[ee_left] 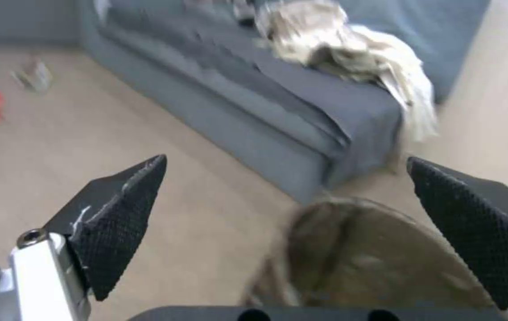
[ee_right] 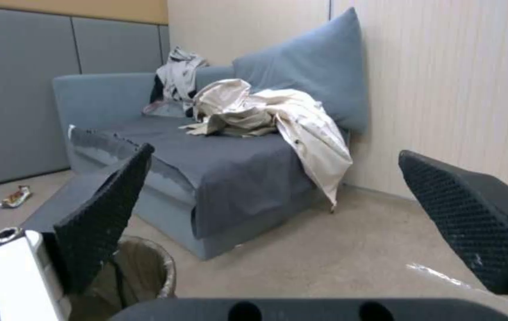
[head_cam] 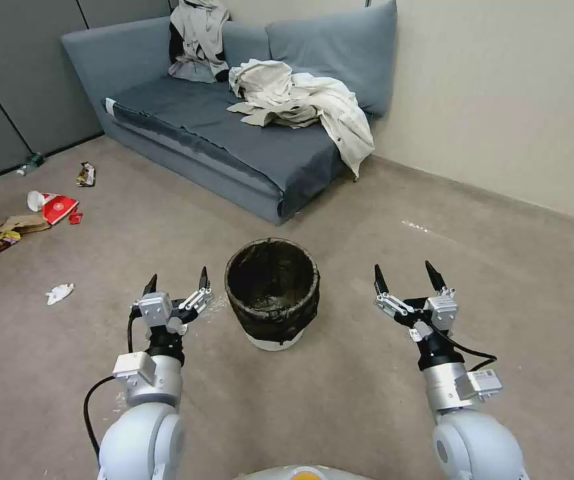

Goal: Pick up the trash can from the floor.

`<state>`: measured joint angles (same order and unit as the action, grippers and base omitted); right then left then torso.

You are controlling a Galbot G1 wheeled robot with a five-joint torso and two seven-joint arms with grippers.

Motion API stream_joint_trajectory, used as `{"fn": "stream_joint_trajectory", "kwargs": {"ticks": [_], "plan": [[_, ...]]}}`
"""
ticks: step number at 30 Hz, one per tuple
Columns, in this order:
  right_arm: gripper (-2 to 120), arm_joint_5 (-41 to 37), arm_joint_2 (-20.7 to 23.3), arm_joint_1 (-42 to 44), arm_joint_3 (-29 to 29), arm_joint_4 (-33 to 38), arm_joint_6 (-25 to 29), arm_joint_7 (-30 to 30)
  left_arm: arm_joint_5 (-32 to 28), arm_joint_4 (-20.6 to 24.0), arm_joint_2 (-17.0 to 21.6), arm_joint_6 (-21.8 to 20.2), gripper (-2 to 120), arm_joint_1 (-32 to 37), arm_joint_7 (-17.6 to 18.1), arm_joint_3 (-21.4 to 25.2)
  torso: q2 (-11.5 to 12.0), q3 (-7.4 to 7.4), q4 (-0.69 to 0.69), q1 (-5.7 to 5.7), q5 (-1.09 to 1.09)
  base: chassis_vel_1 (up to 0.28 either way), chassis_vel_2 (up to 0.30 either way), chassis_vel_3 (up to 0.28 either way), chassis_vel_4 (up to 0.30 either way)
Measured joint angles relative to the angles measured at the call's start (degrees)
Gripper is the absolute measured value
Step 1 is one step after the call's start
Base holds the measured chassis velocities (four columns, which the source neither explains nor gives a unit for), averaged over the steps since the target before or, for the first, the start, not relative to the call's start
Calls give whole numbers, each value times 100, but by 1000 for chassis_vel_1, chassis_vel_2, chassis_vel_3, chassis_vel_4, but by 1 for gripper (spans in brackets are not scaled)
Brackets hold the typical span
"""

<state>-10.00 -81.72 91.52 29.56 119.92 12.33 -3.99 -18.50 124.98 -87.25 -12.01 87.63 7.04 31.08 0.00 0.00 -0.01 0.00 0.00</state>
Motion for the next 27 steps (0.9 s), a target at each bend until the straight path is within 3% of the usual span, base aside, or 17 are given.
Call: {"fn": "stream_joint_trajectory", "kwargs": {"ticks": [1, 3, 5, 6, 9, 19, 27], "plan": [[100, 0, 0, 0, 0, 0, 0, 0, 0, 0, 0, 0, 100, 0, 0, 0, 0, 0, 0, 0, 0, 0, 0, 0, 0], [100, -6, 59, -34, -24, 13, -5, -14, -782, -1, 211, -815, 100, -303, 371, -35, 0, 0, 0, 0, 0, 0, 0, 0, 0], [100, -9, 85, -51, -28, 26, -17, -25, -1200, -201, 406, -1331, 100, -600, 626, -54, 0, 0, 1, 0, -1, 0, 0, 0, 0], [100, -9, 85, -51, -28, 26, -17, -25, -1200, -201, 406, -1331, 100, -600, 626, -54, 0, 0, 1, 0, -1, 0, 0, 0, 0], [100, -11, 94, -51, -6, 42, -24, -33, -1572, -760, 683, -1687, 100, -1069, 869, -172, 0, 0, 0, 0, 0, 0, 0, 0, 0], [100, 25, 5, -14, 56, 55, -30, -33, -2190, -2021, 996, -2081, 100, -2048, 1018, -643, 0, 0, 1, 0, 0, 0, 0, 0, 0], [100, 30, -30, 13, 136, 72, -30, -6, -2502, -2518, 1123, -2303, 98, -2571, 1212, -861, 0, 1, 0, 0, -1, 0, 0, 0, 0]]}}
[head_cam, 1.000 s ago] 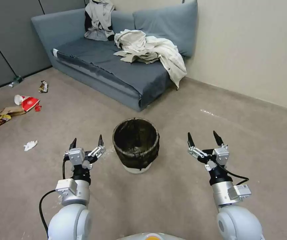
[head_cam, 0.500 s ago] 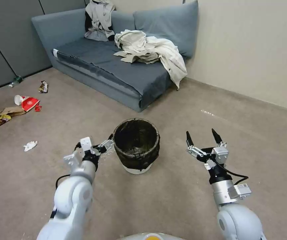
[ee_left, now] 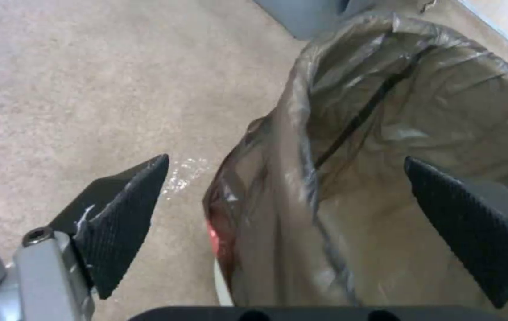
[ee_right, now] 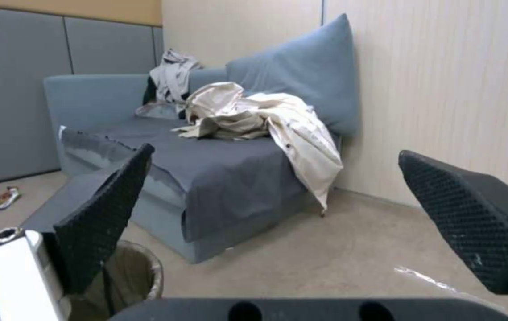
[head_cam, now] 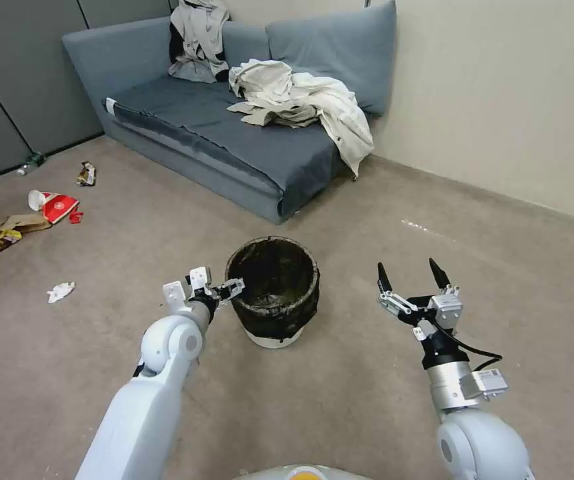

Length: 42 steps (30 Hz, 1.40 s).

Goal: Pick up the trash can from the floor.

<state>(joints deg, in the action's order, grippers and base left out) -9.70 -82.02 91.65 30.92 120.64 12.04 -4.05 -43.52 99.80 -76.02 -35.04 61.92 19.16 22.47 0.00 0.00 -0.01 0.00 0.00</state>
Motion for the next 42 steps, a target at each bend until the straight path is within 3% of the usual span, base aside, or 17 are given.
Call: {"fn": "stream_joint_trajectory", "kwargs": {"ticks": [6, 10, 20, 32, 39, 42], "plan": [[100, 1, -24, -23, 7, -8, 0, 14, -289, -120, 3, -229, 89, -178, 217, -42, 0, 0, 1, 0, 0, 0, 0, 0, 0], [100, 6, -53, -49, 5, -41, 1, 19, -556, -299, 7, -472, 72, -356, 423, -74, 0, 0, 1, 0, 0, 0, 0, 0, 0], [100, 10, -49, -78, 5, -69, 3, 29, -788, -576, -45, -623, 51, -493, 513, -78, 0, 0, 1, 0, 0, 0, 0, 0, 0], [100, 10, -31, -83, 10, -113, 25, 38, -779, -605, -142, -549, 5, -492, 535, -61, 0, 0, 0, 1, 0, 0, 0, 0, 0], [100, 9, -11, -95, 12, -124, 27, 42, -806, -387, -141, -462, 2, -409, 551, 15, 0, 0, 0, 0, 1, 0, 0, 0, 0], [100, 9, -1, -103, 5, -136, 27, 42, -929, -73, -103, -465, 2, -319, 630, 78, 0, 0, 0, 0, 1, 0, 0, 0, 0]]}}
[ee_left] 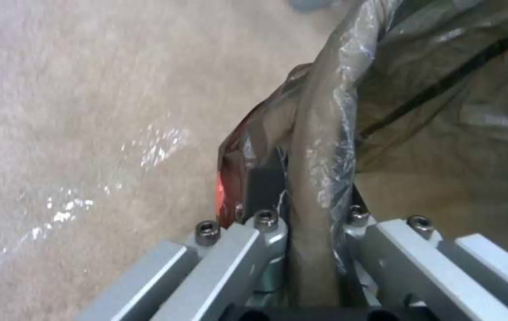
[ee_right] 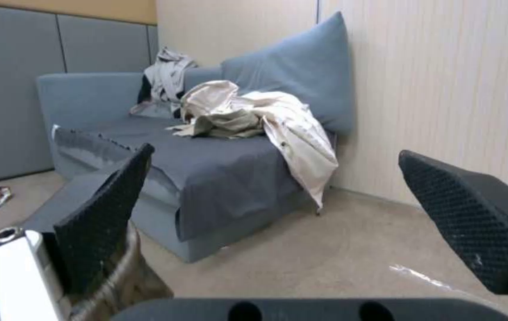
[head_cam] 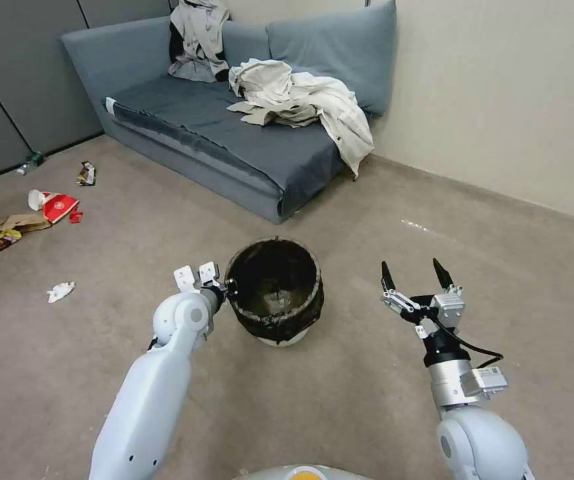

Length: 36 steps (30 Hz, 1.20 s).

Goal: Pick up the trash can from the floor.

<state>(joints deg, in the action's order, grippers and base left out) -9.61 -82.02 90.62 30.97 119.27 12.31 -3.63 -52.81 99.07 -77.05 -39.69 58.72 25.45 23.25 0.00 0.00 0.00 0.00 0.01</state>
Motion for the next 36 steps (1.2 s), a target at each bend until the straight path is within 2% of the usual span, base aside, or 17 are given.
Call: {"fn": "stream_joint_trajectory", "kwargs": {"ticks": [1, 9, 20, 28, 36], "plan": [[100, 0, 0, 0, 0, 0, 0, 0, 0, 0, 0, 0, 2, 0, 0, 0, 0, 0, 0, 0, 0, 0, 0, 0, 0], [100, 9, 12, -32, -36, -14, 0, 0, -339, 1001, 259, -216, 2, 410, 276, 162, 0, -1, 0, 0, -1, 0, 0, 0, 0], [100, 12, 24, -91, -72, -6, -9, -14, -752, 1862, 721, -253, 1, 1060, 500, 491, 0, -1, 0, 0, -1, 0, 0, 0, 0], [100, 6, 33, -86, -75, 15, -11, -19, -794, 2108, 754, -253, 1, 1207, 543, 521, 0, -1, 0, 0, -1, 0, 0, 0, 0], [100, 6, 6, -62, -80, 42, -11, -21, -791, 2169, 772, -252, 1, 1245, 535, 582, 0, -1, 0, 0, -1, 0, 0, 0, 0]]}}
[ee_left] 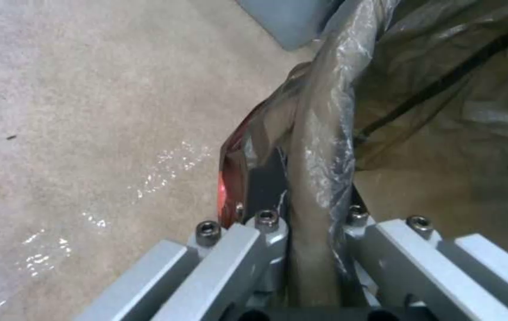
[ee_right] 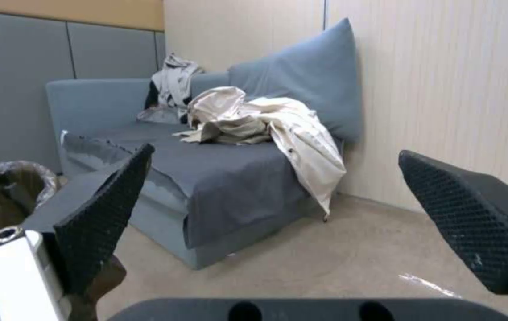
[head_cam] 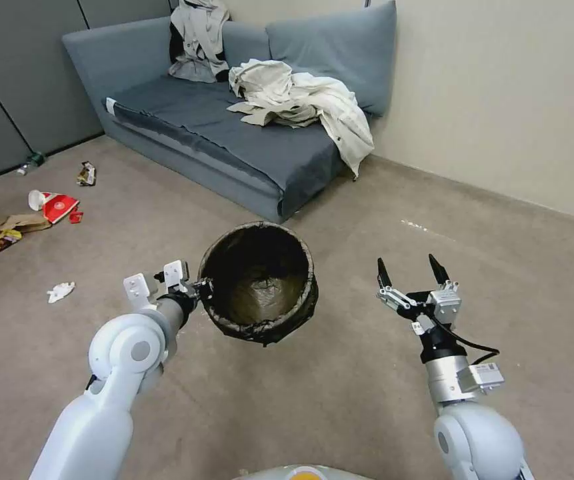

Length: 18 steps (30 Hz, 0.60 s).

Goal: Pick up the trash can from the floor.

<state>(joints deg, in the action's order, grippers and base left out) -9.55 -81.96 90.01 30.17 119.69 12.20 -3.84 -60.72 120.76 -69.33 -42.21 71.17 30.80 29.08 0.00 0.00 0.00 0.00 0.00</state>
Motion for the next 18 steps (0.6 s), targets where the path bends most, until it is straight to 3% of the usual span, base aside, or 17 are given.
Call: {"fn": "stream_joint_trajectory", "kwargs": {"ticks": [18], "plan": [[100, 60, -43, 44, -16, 30, 0, -5, -18, 59, 14, 6, 1, 65, -55, 95, 0, 0, 0, 0, 0, 0, 0, 0, 0]]}}
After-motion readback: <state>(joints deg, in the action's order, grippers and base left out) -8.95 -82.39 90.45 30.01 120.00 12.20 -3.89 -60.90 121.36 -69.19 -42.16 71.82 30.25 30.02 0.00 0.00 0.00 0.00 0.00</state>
